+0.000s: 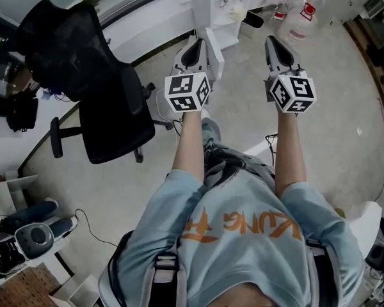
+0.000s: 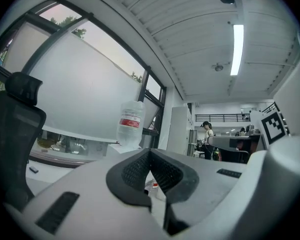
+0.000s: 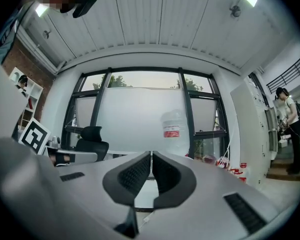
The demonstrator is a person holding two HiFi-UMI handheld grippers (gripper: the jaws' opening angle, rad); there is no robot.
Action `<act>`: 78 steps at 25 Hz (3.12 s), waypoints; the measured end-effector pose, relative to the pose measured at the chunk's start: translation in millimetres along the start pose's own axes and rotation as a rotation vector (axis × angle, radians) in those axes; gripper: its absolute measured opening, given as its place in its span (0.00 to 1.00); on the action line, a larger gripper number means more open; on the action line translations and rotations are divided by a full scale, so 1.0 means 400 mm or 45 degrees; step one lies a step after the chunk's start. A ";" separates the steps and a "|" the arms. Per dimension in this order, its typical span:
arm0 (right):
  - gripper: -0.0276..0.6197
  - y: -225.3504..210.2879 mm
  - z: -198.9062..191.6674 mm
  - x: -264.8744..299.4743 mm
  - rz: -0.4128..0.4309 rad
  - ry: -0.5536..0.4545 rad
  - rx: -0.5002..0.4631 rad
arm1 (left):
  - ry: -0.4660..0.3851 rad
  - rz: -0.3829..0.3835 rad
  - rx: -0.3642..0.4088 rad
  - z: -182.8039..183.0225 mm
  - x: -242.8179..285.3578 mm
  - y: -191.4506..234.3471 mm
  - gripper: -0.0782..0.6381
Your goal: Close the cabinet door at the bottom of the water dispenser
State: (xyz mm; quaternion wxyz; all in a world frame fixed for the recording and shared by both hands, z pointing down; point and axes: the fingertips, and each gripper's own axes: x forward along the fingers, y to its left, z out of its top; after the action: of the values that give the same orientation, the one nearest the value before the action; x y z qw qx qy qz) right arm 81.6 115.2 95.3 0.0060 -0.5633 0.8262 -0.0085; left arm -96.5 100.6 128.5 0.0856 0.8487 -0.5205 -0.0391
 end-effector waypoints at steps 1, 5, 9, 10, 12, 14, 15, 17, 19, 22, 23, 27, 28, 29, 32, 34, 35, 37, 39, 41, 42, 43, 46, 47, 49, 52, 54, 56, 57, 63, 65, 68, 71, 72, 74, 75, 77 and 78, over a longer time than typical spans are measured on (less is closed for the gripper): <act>0.09 -0.010 -0.011 0.015 -0.004 0.015 0.003 | 0.009 -0.001 -0.009 -0.010 0.017 0.007 0.14; 0.09 -0.033 -0.074 0.097 0.003 0.092 0.035 | 0.072 0.004 -0.033 -0.065 0.085 0.049 0.14; 0.09 -0.063 -0.141 0.185 -0.016 0.164 0.081 | 0.175 0.070 -0.083 -0.139 0.146 0.161 0.14; 0.09 -0.079 -0.150 0.208 -0.033 0.175 0.091 | 0.196 0.092 -0.088 -0.150 0.162 0.195 0.14; 0.09 -0.117 -0.161 0.253 -0.074 0.185 0.109 | 0.232 0.111 -0.075 -0.164 0.206 0.247 0.14; 0.09 -0.152 -0.172 0.297 -0.110 0.191 0.123 | 0.252 0.089 -0.061 -0.175 0.266 0.270 0.14; 0.09 -0.165 -0.178 0.319 -0.123 0.193 0.129 | 0.257 0.070 -0.057 -0.179 0.298 0.275 0.14; 0.09 -0.179 -0.191 0.362 -0.131 0.197 0.136 | 0.260 0.028 -0.063 -0.188 0.357 0.275 0.14; 0.09 -0.188 -0.205 0.396 -0.129 0.207 0.133 | 0.257 -0.007 -0.087 -0.200 0.405 0.272 0.14; 0.09 -0.214 -0.249 0.409 -0.150 0.253 0.126 | 0.276 -0.031 -0.121 -0.239 0.447 0.269 0.14; 0.09 -0.224 -0.269 0.404 -0.162 0.274 0.128 | 0.289 -0.034 -0.130 -0.258 0.453 0.269 0.14; 0.09 -0.248 -0.341 0.387 -0.194 0.343 0.145 | 0.329 -0.045 -0.178 -0.315 0.475 0.271 0.14; 0.09 -0.249 -0.355 0.389 -0.189 0.357 0.145 | 0.331 -0.048 -0.197 -0.323 0.481 0.268 0.14; 0.09 -0.248 -0.370 0.392 -0.182 0.368 0.143 | 0.333 -0.051 -0.211 -0.331 0.486 0.263 0.14; 0.09 -0.249 -0.415 0.421 -0.144 0.381 0.161 | 0.350 -0.045 -0.199 -0.357 0.512 0.253 0.14; 0.09 -0.253 -0.451 0.456 -0.107 0.378 0.191 | 0.363 -0.033 -0.167 -0.375 0.536 0.255 0.14; 0.09 -0.257 -0.473 0.468 -0.096 0.380 0.211 | 0.377 -0.030 -0.149 -0.387 0.544 0.256 0.14; 0.09 -0.275 -0.519 0.478 -0.097 0.390 0.252 | 0.410 -0.022 -0.134 -0.417 0.546 0.256 0.14; 0.09 -0.300 -0.560 0.490 -0.102 0.401 0.278 | 0.438 -0.004 -0.132 -0.452 0.550 0.263 0.14; 0.09 -0.314 -0.601 0.499 -0.076 0.432 0.277 | 0.478 0.014 -0.097 -0.499 0.553 0.265 0.14; 0.09 -0.318 -0.623 0.503 -0.055 0.452 0.268 | 0.501 0.016 -0.070 -0.525 0.557 0.261 0.14; 0.09 -0.320 -0.645 0.507 -0.036 0.470 0.259 | 0.518 0.014 -0.051 -0.549 0.564 0.255 0.14; 0.09 -0.311 -0.714 0.521 0.002 0.509 0.257 | 0.544 -0.003 -0.045 -0.607 0.578 0.248 0.14; 0.09 -0.303 -0.737 0.527 0.014 0.522 0.261 | 0.551 -0.004 -0.047 -0.624 0.580 0.253 0.14; 0.09 -0.281 -0.783 0.534 0.044 0.548 0.264 | 0.566 0.007 -0.052 -0.662 0.580 0.269 0.14; 0.09 -0.251 -0.841 0.527 0.080 0.590 0.268 | 0.592 0.026 -0.050 -0.716 0.571 0.287 0.14; 0.09 -0.237 -0.877 0.515 0.089 0.615 0.274 | 0.605 0.030 -0.055 -0.747 0.562 0.292 0.14; 0.09 -0.222 -0.915 0.508 0.106 0.641 0.268 | 0.611 0.034 -0.065 -0.778 0.550 0.297 0.14; 0.09 -0.215 -0.936 0.506 0.112 0.653 0.264 | 0.614 0.038 -0.070 -0.797 0.542 0.301 0.14; 0.09 -0.179 -1.044 0.471 0.133 0.706 0.246 | 0.652 0.120 -0.129 -0.949 0.477 0.341 0.14; 0.09 -0.163 -1.077 0.468 0.152 0.721 0.233 | 0.644 0.138 -0.151 -0.976 0.467 0.347 0.14; 0.09 -0.120 -1.124 0.467 0.151 0.742 0.230 | 0.652 0.119 -0.160 -1.011 0.448 0.362 0.14; 0.09 -0.078 -1.171 0.465 0.154 0.755 0.227 | 0.678 0.122 -0.162 -1.059 0.414 0.388 0.14; 0.09 -0.071 -1.184 0.465 0.157 0.754 0.219 | 0.683 0.128 -0.161 -1.073 0.405 0.395 0.14; 0.09 -0.064 -1.210 0.463 0.155 0.746 0.201 | 0.689 0.132 -0.162 -1.098 0.391 0.402 0.14; 0.09 -0.062 -1.225 0.463 0.153 0.739 0.194 | 0.690 0.131 -0.163 -1.111 0.387 0.403 0.14; 0.09 -0.060 -1.260 0.462 0.149 0.731 0.191 | 0.697 0.128 -0.159 -1.140 0.379 0.403 0.14; 0.09 -0.059 -1.278 0.460 0.149 0.732 0.190 | 0.703 0.127 -0.158 -1.156 0.373 0.402 0.14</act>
State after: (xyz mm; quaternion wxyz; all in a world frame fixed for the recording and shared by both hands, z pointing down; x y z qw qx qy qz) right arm 26.4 -60.9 607.0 -0.1863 -0.4874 0.8220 -0.2280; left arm -97.9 -55.1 616.2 0.2776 0.7936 -0.5153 0.1661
